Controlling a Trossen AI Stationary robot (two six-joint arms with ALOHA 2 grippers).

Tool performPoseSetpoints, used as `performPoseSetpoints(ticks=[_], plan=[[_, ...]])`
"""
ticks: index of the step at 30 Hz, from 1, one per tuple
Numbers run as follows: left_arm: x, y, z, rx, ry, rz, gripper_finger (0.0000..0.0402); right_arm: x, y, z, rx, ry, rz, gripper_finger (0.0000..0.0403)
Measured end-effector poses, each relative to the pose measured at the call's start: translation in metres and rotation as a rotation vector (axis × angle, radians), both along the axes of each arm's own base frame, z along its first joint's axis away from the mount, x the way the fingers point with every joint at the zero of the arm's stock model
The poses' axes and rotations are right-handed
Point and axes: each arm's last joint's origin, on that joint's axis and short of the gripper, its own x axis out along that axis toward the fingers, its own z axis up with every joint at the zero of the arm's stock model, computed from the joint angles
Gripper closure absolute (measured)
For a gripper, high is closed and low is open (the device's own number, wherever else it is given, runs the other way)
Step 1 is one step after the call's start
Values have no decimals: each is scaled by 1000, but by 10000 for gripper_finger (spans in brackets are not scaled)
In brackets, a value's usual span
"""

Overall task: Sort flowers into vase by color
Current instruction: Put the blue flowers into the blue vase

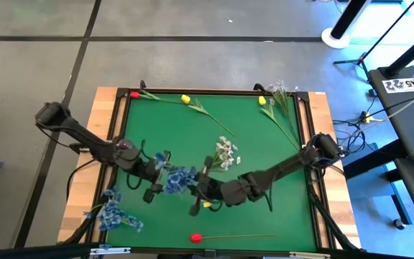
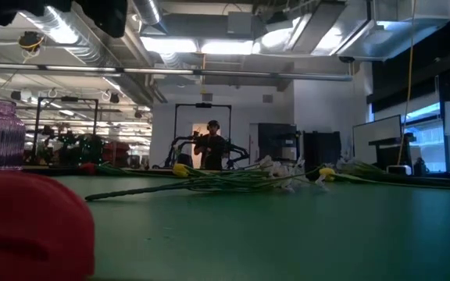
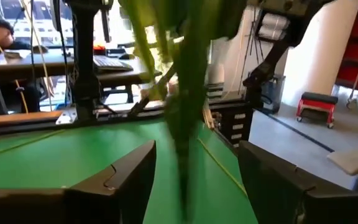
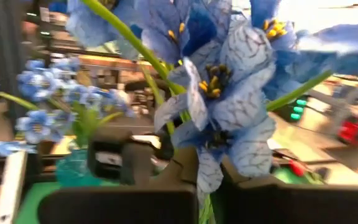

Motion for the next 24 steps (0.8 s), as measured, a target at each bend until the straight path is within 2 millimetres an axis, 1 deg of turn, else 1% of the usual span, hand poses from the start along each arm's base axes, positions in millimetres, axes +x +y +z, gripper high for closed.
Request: performPoseSetpoints(ticks=[4,10,13,15,17,19,22,23,24], plan=[[3,2,-1,-5,-9,11,181,2,-4,0,0,-1,7,385],[5,6,0,-32,-12,70,181,2,-3,-1,-7,15,18,384],[5,6,0,-39,-15,77,192,2,-3,-4,-17,37,7,383],[5,5,1,-66,-6,108,213,1,-3,-6,-28,58,-2,382],[6,4,4,-83,15,126,248,1,-4,-7,-38,77,-7,382],[8,0,6,-76,39,117,294,1,-4,-7,-38,76,-14,382],[8,-8,12,-60,60,99,375,1,-4,-7,-35,72,-1,378],[7,-11,14,-50,65,88,384,1,-3,-6,-31,66,15,372],[5,-14,17,-35,75,73,386,2,-2,-6,-28,62,43,363]])
